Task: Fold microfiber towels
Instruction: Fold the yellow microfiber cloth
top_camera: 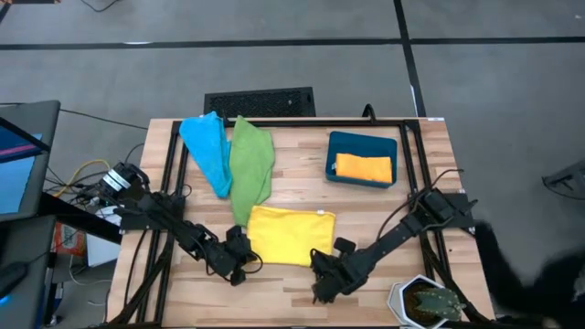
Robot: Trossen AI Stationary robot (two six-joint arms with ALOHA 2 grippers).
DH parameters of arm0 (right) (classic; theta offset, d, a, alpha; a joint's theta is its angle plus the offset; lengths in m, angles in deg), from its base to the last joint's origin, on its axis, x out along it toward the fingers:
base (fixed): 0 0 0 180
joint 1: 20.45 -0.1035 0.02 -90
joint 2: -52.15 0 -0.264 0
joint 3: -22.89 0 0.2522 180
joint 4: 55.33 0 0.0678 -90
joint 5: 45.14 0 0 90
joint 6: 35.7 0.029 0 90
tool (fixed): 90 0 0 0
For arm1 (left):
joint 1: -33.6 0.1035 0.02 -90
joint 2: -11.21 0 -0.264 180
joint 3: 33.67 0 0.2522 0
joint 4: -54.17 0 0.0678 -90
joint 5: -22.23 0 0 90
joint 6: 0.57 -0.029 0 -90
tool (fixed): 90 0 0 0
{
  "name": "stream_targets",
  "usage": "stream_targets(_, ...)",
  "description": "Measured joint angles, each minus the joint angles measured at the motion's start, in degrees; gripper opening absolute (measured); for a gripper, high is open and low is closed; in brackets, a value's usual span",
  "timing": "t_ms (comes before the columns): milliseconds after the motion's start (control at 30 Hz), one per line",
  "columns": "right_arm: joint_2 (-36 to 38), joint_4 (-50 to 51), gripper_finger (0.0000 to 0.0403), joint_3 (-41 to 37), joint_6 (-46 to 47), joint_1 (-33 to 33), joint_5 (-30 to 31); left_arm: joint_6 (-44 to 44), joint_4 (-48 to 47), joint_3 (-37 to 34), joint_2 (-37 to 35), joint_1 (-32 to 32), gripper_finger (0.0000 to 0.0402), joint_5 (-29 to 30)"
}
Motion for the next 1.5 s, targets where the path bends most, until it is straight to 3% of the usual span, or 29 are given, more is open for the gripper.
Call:
stream_targets(100, 0.66, 2.08, 0.0022, -0.11, 0.65, -0.91, 0.32, 0.04, 0.71, -0.06, -0.01, -0.04, 0.0001, -0.24)
stream_targets(267, 4.14, 8.51, 0.0017, -0.26, 4.67, -3.10, 7.38, 0.04, 1.11, 0.05, 0.06, -0.04, 0.0000, -2.88)
stream_targets(433, 5.61, -1.70, 0.0012, -0.24, 0.05, -4.55, 16.79, 0.09, 3.06, -0.04, 0.13, -0.32, 0.0000, -5.35)
stream_targets(567, 2.43, -8.88, 0.0012, -0.06, -2.66, -3.95, 16.95, 0.09, 6.12, -0.15, 0.32, -0.36, 0.0000, -5.31)
stream_targets(900, -3.49, -9.40, 0.0013, 0.13, 1.05, -4.16, 12.33, 1.43, 6.49, -0.15, 0.34, -0.47, 0.0000, -6.49)
stream_targets(1100, -1.85, -3.49, 0.0015, -0.15, 5.86, -6.43, 12.33, 5.36, 6.85, -0.10, 0.32, -0.49, 0.0000, -7.37)
stream_targets(1300, 1.46, -0.90, 0.0016, -0.34, 6.81, -6.52, 14.32, 8.24, 6.46, 2.08, 0.32, -0.63, 0.0000, -13.09)
stream_targets(1500, 5.91, 1.51, 0.0015, -0.26, 6.86, -5.87, 19.62, 8.70, -1.47, 3.72, -4.81, 0.39, 0.0000, -12.97)
